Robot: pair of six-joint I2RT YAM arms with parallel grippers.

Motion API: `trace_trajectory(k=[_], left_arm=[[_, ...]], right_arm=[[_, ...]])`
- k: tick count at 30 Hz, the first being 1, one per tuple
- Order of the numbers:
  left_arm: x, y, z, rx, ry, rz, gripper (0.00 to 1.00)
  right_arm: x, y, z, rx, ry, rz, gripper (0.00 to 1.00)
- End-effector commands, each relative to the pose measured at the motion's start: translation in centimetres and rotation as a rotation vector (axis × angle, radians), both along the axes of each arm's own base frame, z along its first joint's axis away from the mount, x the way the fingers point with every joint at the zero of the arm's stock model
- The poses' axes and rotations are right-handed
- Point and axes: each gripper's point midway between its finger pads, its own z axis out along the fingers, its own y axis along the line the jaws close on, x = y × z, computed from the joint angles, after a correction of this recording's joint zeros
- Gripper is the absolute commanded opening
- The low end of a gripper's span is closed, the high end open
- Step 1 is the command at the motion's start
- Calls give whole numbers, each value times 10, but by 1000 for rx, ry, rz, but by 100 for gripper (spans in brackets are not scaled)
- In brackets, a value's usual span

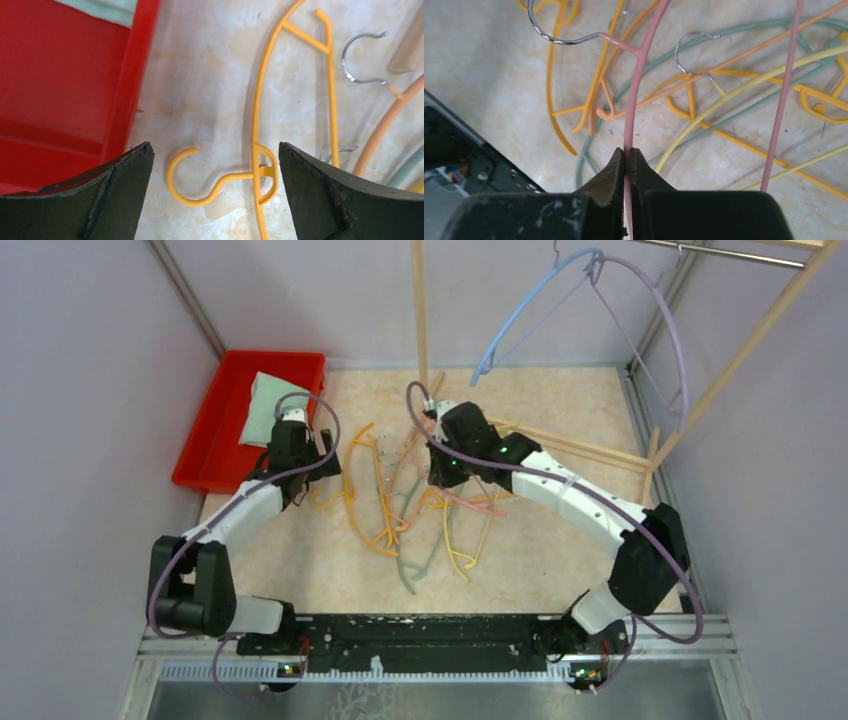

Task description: Organize the hangers

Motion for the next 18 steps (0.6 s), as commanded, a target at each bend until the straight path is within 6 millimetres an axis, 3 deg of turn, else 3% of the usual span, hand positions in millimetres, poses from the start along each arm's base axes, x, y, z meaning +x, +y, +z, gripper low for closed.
trace_trajectory(k=[1, 6, 9, 12, 15, 17, 18], left_arm=[[2, 8, 41, 18, -95, 15, 100], [-4, 11, 53, 12, -123, 31, 100], [-8, 6, 56, -23, -126, 31, 100], [-14, 3, 55, -57, -133, 29, 100], [-17, 3, 55, -67, -144, 32, 100], [-19, 2, 57, -72, -145, 31, 100], [-20, 2, 58, -73, -147, 31, 100]], right_arm=[[12, 25, 72, 305, -24, 16, 0], [21, 48, 115, 462, -44, 24, 0], [25, 53, 106, 471, -24, 12, 0], [27, 56, 70, 425, -13, 27, 0], [29, 48, 5, 278, 13, 37, 0], [27, 43, -26, 223, 23, 54, 0], [24, 42, -53, 179, 53, 56, 0]])
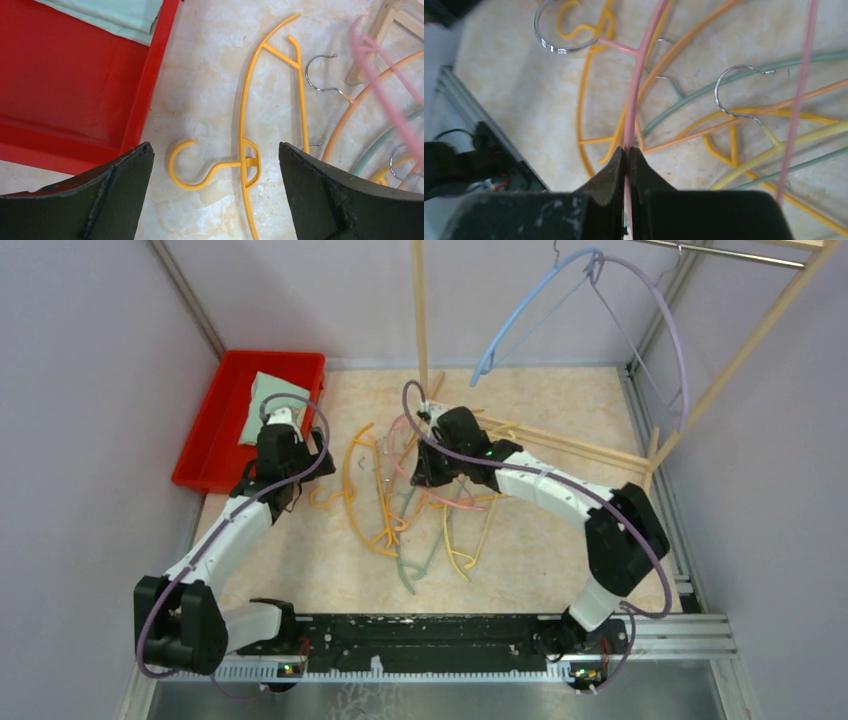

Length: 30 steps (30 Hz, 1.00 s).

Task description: Organize the hangers

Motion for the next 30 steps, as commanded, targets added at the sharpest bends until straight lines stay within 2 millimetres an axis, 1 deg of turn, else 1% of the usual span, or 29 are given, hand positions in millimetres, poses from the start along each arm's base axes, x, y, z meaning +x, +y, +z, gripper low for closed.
trace_trajectory(k=[1, 3, 6, 8, 10, 14, 16, 19, 20, 22, 24, 28, 30], left_arm=[[-5, 0, 6, -26, -15, 6, 100], [-8, 2, 9, -19, -20, 12, 100], [-12, 5, 8, 1, -16, 11, 100], [-13, 7, 6, 8, -11, 14, 100], [-14, 7, 4, 10, -5, 15, 100], [-13, 7, 3, 7, -7, 17, 100], [-13, 7, 1, 8, -2, 20, 100], [-13, 8, -2, 7, 4, 25, 100], [-14, 8, -3, 8, 5, 26, 100], [-14, 8, -4, 6, 4, 26, 100], [-13, 7, -5, 5, 7, 24, 100], [-12, 7, -7, 5, 11, 27, 100], [-11, 7, -6, 4, 10, 28, 100]], right_arm=[[-4, 0, -81, -139, 9, 59, 0], [-11, 1, -104, -187, 15, 84, 0], [-21, 9, -126, -237, 7, 120, 0], [-25, 12, -136, -269, 5, 138, 0], [-26, 12, -142, -287, 12, 141, 0], [-30, 8, -152, -320, 24, 146, 0], [-34, 4, -156, -348, 24, 152, 15], [-40, -2, -164, -394, 31, 156, 30], [-41, -4, -165, -406, 28, 157, 34], [-44, -8, -168, -433, 25, 157, 38], [-45, -11, -170, -448, 21, 153, 37], [-43, -16, -168, -472, 8, 140, 15], [-40, -17, -157, -480, -3, 129, 7]])
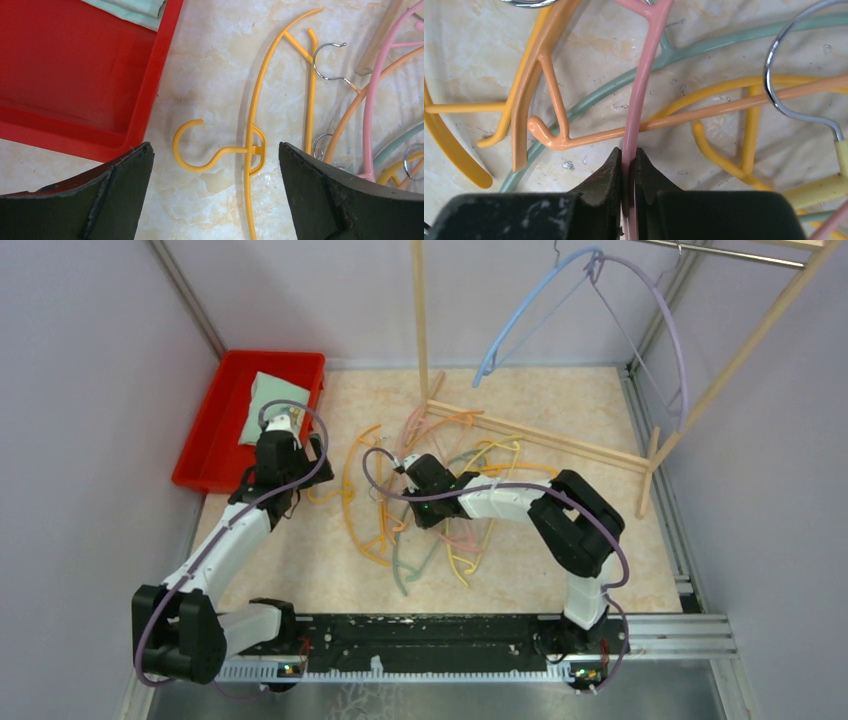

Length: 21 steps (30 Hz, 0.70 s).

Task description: Organize the hangers

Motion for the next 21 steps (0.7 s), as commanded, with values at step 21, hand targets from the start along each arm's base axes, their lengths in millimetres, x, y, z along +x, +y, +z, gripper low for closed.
trace_trajectory(k=[21], left_arm=[[19, 2, 28, 5, -88, 11, 100]], right_arm=[[55, 34, 391, 792, -371, -253, 0]])
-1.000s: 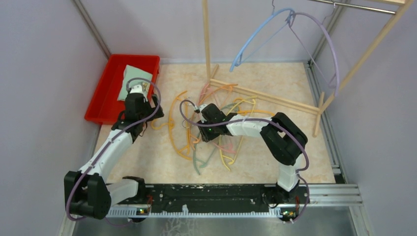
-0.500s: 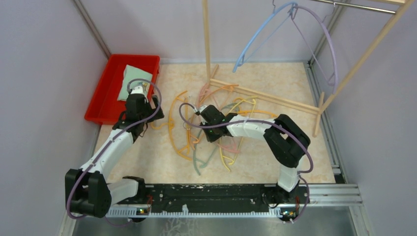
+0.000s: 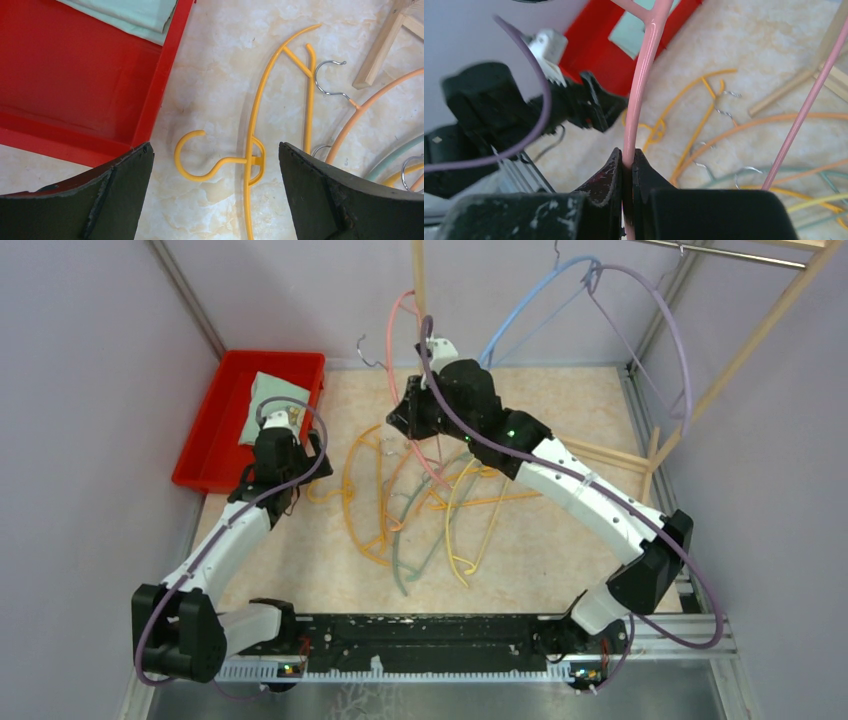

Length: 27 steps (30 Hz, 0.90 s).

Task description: Organize the hangers

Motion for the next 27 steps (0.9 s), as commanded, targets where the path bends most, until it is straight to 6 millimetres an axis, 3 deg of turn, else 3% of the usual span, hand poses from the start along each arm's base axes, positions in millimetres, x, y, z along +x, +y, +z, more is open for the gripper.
trace_trajectory(k=[1, 8, 14, 17, 24, 27], left_arm=[[13, -2, 21, -7, -61, -8, 100], [4, 1, 19, -3, -55, -4, 100], [-3, 6, 21, 16, -59, 6, 100], [-5, 5, 17, 12, -53, 2, 100], [0, -1, 12, -12, -44, -17, 100], [0, -4, 5, -22, -27, -25, 100]], right_arm=[[17, 12, 86, 280, -71, -72, 0], [29, 4, 146, 511, -135, -162, 0], [13, -12, 185, 592, -182, -153, 0], [1, -15, 189, 604, -175, -125, 0], [-38, 10, 162, 544, -74, 74, 0], [-53, 6, 160, 546, -75, 105, 0]])
